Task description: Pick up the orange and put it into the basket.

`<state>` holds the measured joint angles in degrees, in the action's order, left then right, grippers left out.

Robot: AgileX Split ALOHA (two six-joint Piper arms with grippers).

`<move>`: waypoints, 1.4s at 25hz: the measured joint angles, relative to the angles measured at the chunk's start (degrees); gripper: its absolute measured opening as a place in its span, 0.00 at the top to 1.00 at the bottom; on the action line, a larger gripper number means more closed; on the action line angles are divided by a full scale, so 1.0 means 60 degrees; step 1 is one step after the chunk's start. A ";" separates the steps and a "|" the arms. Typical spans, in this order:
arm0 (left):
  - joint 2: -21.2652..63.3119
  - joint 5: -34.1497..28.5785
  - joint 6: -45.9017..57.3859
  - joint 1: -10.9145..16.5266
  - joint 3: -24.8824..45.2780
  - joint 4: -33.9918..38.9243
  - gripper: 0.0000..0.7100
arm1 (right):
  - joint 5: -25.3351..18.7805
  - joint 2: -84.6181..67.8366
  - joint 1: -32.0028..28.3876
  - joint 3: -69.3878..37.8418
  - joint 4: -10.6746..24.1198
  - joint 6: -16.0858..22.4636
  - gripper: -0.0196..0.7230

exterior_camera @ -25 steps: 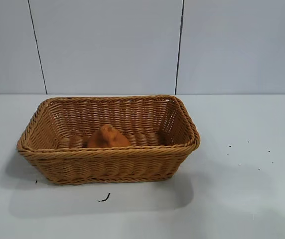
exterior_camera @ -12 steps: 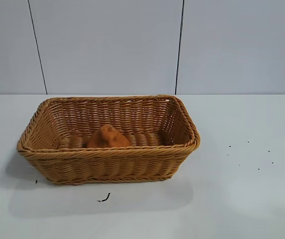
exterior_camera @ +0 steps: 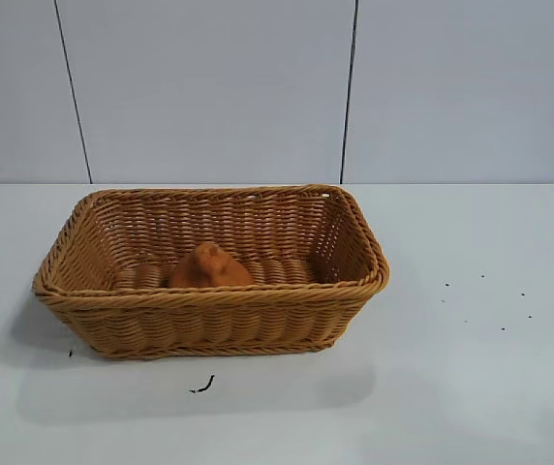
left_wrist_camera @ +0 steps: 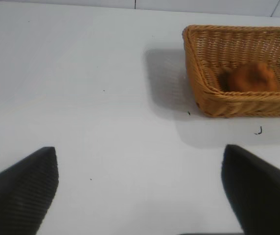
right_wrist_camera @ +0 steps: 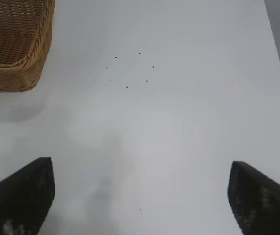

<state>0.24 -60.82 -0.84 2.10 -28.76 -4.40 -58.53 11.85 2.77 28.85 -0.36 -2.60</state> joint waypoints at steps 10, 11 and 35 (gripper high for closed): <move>0.0000 0.0000 0.0000 0.0000 0.0000 0.0000 0.08 | 0.0022 -0.0657 0.0000 0.0000 -0.0028 0.0000 0.04; 0.0000 0.0000 0.0000 0.0000 0.0000 0.0000 0.08 | 0.0022 -0.0918 0.0000 0.0000 -0.0036 0.0000 0.04; 0.0000 0.0000 0.0000 0.0000 0.0000 0.0009 0.08 | 0.0015 -0.2012 -0.0357 0.0000 -0.0068 0.0000 0.04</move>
<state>0.24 -60.82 -0.84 2.10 -28.76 -4.35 -58.44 -0.22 0.63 28.85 -0.77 -2.60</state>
